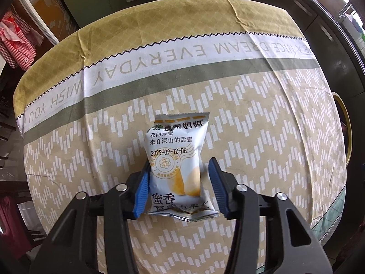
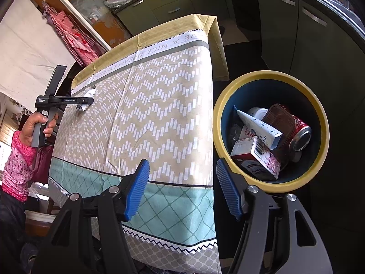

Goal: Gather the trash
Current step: 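Move the left gripper to the snack packet and close on it, then carry the snack packet over the bin and open the left gripper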

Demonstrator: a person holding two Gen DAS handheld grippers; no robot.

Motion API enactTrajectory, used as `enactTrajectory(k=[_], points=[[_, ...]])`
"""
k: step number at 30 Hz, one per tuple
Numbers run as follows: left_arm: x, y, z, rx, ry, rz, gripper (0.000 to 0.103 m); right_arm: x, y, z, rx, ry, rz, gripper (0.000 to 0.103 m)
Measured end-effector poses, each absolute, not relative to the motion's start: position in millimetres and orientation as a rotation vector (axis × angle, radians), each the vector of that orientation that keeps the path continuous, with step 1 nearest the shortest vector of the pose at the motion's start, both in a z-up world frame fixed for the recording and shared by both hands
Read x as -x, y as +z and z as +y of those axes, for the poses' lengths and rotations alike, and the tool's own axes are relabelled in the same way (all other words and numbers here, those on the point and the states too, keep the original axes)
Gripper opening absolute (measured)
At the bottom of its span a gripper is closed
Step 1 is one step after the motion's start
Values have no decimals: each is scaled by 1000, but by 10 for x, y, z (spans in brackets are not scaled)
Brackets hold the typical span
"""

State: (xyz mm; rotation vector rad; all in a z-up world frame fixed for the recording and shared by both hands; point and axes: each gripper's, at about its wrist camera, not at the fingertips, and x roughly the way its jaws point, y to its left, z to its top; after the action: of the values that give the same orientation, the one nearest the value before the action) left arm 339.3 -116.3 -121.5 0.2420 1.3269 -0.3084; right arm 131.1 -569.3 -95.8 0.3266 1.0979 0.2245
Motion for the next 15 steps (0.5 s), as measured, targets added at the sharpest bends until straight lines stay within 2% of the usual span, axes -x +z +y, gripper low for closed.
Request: enactTrajectory(k=[1,8,15], points=[[-3391,-1220,-1139,-238,-312,1327,35,-1308,-957,-5693,-325,221,1097,62],[-3114,-965,-1127,-268,-361,1264,35,-1280,-983,-5752,-315,189,1096,65],[-2604,-598,-1850,-378,-550,1177,35,-1204,-966,-5943,-305,99,1073,65]])
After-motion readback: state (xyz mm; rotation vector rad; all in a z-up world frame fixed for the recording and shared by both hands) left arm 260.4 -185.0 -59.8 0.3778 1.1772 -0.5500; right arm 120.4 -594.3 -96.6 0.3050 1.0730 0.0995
